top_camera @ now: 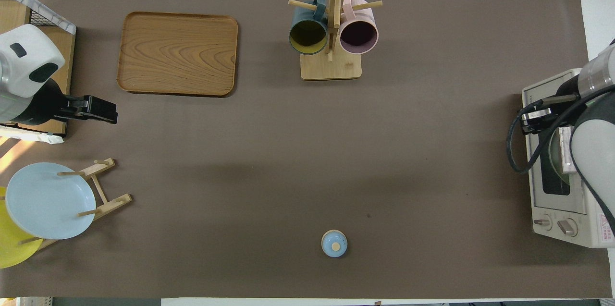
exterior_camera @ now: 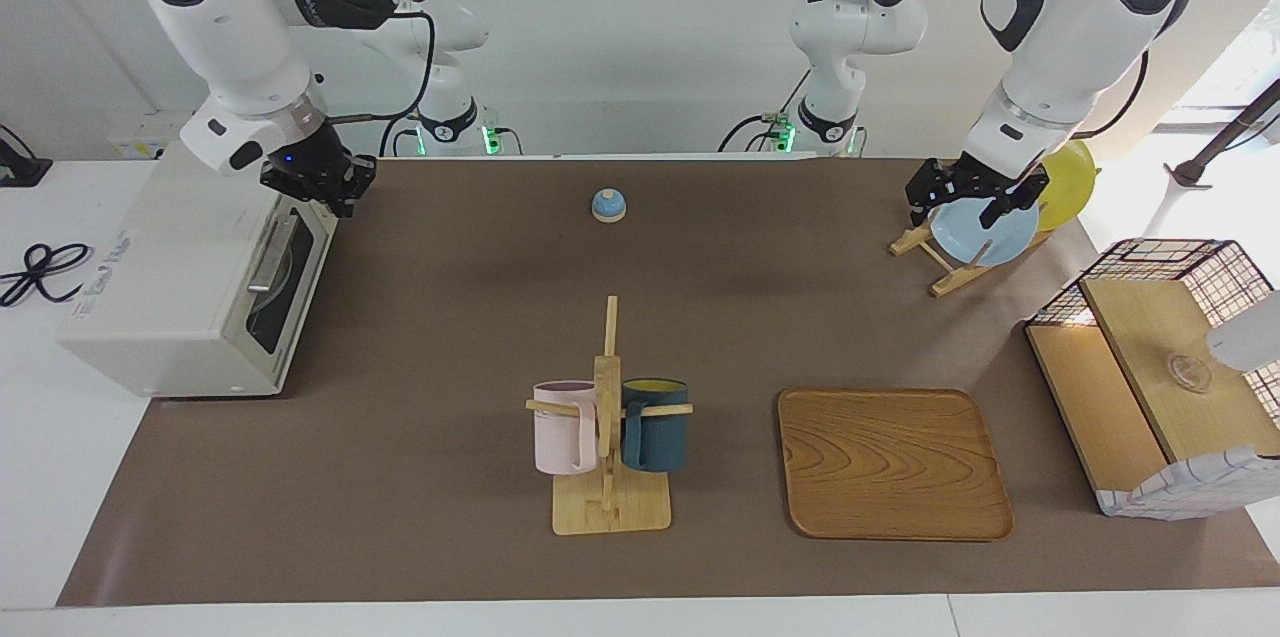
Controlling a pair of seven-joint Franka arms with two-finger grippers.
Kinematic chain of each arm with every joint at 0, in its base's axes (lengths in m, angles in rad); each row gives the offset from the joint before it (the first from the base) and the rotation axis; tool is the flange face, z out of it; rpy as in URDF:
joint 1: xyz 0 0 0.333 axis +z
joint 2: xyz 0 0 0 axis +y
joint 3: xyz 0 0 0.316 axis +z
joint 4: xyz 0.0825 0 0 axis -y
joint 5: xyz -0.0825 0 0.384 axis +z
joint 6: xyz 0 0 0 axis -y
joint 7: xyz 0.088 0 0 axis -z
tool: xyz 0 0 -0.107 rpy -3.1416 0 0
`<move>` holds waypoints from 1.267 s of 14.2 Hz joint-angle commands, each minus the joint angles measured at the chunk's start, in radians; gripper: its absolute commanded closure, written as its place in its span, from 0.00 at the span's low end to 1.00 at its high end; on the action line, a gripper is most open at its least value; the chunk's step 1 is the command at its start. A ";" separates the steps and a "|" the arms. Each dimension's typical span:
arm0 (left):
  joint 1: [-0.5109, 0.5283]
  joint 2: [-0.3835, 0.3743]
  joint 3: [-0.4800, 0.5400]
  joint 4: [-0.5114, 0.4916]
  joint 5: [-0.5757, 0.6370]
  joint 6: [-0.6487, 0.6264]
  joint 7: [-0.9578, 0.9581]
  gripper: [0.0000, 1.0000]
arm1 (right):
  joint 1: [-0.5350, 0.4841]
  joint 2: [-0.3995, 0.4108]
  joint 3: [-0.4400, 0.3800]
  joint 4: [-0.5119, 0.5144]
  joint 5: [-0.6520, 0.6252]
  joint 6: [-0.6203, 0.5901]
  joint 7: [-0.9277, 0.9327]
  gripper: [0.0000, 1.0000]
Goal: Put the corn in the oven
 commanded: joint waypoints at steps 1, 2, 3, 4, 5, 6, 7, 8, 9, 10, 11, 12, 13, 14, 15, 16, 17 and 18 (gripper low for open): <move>0.011 -0.004 -0.005 0.006 0.018 -0.005 0.007 0.00 | -0.015 0.043 0.000 0.062 0.033 -0.035 0.005 0.85; 0.011 -0.004 -0.005 0.006 0.018 -0.005 0.008 0.00 | -0.016 0.043 0.000 0.062 0.033 -0.035 0.005 0.79; 0.011 -0.004 -0.005 0.006 0.018 -0.005 0.007 0.00 | -0.022 0.049 0.002 0.062 0.036 -0.035 0.004 0.51; 0.011 -0.004 -0.005 0.006 0.018 -0.005 0.008 0.00 | -0.027 0.049 0.009 0.060 0.045 -0.035 0.001 0.01; 0.011 -0.004 -0.005 0.006 0.018 -0.005 0.007 0.00 | -0.030 0.043 0.014 0.062 0.048 -0.035 -0.001 0.00; 0.011 -0.004 -0.005 0.006 0.018 -0.004 0.008 0.00 | -0.027 0.032 0.013 0.060 0.048 -0.034 0.001 0.00; 0.011 -0.004 -0.005 0.006 0.018 -0.005 0.007 0.00 | -0.024 0.028 0.013 0.060 0.047 -0.031 0.002 0.00; 0.011 -0.004 -0.005 0.006 0.018 -0.005 0.008 0.00 | -0.022 0.022 0.013 0.060 0.036 -0.026 0.004 0.00; 0.011 -0.004 -0.005 0.006 0.018 -0.005 0.008 0.00 | -0.021 0.022 0.013 0.060 0.032 -0.031 0.005 0.00; 0.011 -0.004 -0.005 0.006 0.018 -0.005 0.008 0.00 | -0.019 0.020 0.010 0.060 0.030 -0.031 0.007 0.00; 0.011 -0.004 -0.005 0.006 0.018 -0.005 0.008 0.00 | -0.019 0.014 0.010 0.054 0.032 -0.028 0.007 0.00; 0.011 -0.004 -0.005 0.006 0.018 -0.005 0.008 0.00 | -0.016 0.006 0.008 0.051 0.033 -0.026 0.007 0.00; 0.011 -0.004 -0.005 0.006 0.018 -0.005 0.008 0.00 | 0.001 0.005 -0.001 0.051 0.033 -0.023 0.008 0.00; 0.011 -0.004 -0.005 0.006 0.018 -0.005 0.008 0.00 | 0.011 0.005 -0.016 0.051 0.033 -0.021 0.008 0.00; 0.011 -0.004 -0.005 0.006 0.018 -0.005 0.008 0.00 | 0.010 0.006 -0.018 0.051 0.033 -0.021 0.008 0.00; 0.011 -0.004 -0.005 0.006 0.018 -0.005 0.008 0.00 | 0.010 0.006 -0.023 0.052 0.033 -0.021 0.007 0.00; 0.011 -0.004 -0.005 0.006 0.018 -0.005 0.008 0.00 | 0.013 0.008 -0.024 0.055 0.032 -0.021 0.008 0.00; 0.011 -0.004 -0.005 0.006 0.018 -0.005 0.008 0.00 | 0.011 0.011 -0.024 0.062 0.030 -0.021 0.008 0.00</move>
